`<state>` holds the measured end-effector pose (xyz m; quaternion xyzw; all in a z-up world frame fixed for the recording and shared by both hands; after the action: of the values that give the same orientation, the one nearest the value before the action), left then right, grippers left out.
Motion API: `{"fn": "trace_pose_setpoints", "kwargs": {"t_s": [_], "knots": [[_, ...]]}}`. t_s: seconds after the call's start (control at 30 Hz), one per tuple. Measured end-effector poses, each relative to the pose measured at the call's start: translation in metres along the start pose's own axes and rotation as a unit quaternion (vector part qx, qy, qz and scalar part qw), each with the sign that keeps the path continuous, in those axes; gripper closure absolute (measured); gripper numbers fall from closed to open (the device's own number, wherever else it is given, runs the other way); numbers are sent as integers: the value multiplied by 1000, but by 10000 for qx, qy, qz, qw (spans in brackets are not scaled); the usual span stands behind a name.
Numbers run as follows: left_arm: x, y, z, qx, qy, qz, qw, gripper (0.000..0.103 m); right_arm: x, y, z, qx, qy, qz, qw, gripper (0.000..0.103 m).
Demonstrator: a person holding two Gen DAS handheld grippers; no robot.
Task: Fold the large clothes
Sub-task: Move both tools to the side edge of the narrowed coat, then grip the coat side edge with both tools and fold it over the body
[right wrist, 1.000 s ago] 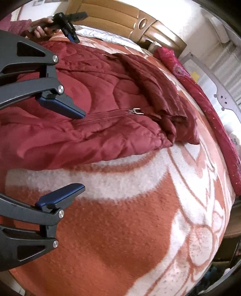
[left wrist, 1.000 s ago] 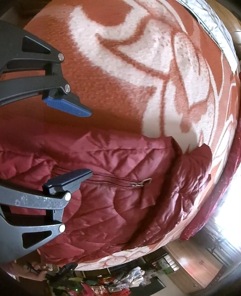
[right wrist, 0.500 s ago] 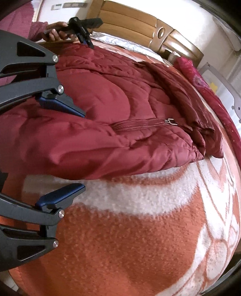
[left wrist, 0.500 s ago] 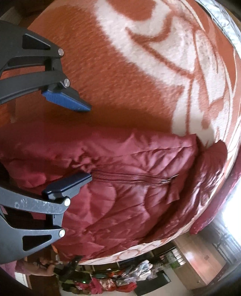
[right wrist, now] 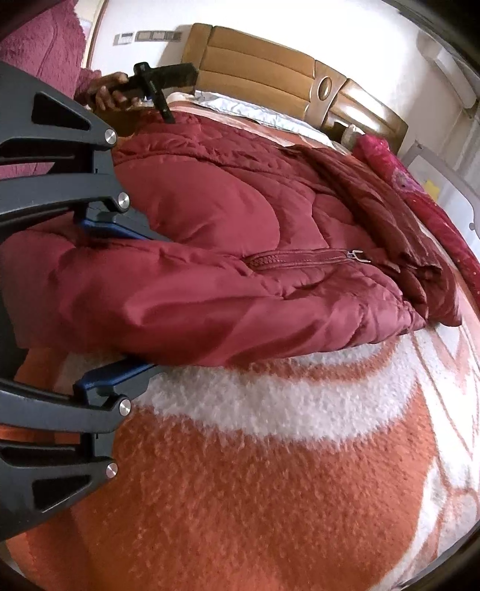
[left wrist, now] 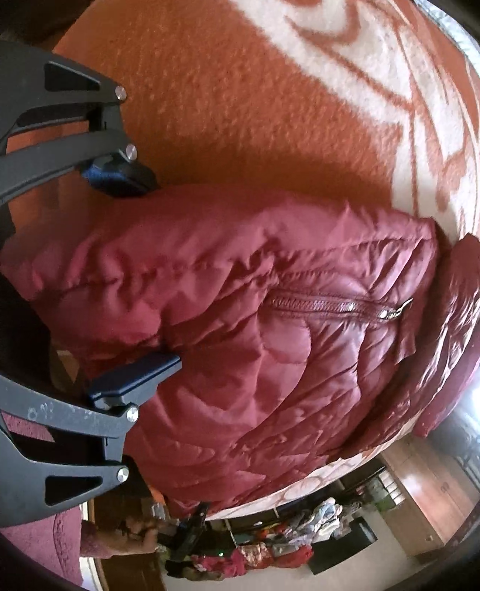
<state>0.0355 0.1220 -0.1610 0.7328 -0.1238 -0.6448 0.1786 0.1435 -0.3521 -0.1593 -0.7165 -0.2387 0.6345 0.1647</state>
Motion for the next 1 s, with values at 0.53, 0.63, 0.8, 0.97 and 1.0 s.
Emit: {"fn": "trace_pose_setpoints", "kwargs": {"t_s": [0.53, 0.63, 0.8, 0.97, 1.0], "knots": [[3, 23, 5, 499, -33, 329, 9982, 70, 6, -8, 6, -249, -272, -372, 9986, 71], [-1, 25, 1, 554, 58, 314, 9980, 80, 6, -13, 4, -293, -253, -495, 9980, 77], [-19, 34, -6, 535, 391, 457, 9968, 85, -2, -19, -1, -295, 40, -816, 9962, 81], [-41, 48, -17, 611, 757, 660, 9931, 87, -16, -26, -7, -302, 366, -1303, 9903, 81], [-44, 50, -19, 622, 806, 683, 9925, 87, -20, -27, -10, -320, 415, -1374, 9891, 82]]}}
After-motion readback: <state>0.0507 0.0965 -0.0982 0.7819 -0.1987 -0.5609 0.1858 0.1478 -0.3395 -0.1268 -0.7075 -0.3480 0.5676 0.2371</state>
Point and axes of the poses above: each gripper's, at about its wrist camera, not at the fingertips, and x roughly the way its jaws point, y to its right, z to its underside, the point moved 9 cm from there along x, roughly the way its jaws point, and after that the axes turned 8 degrees about -y, right-handed, at the moved point
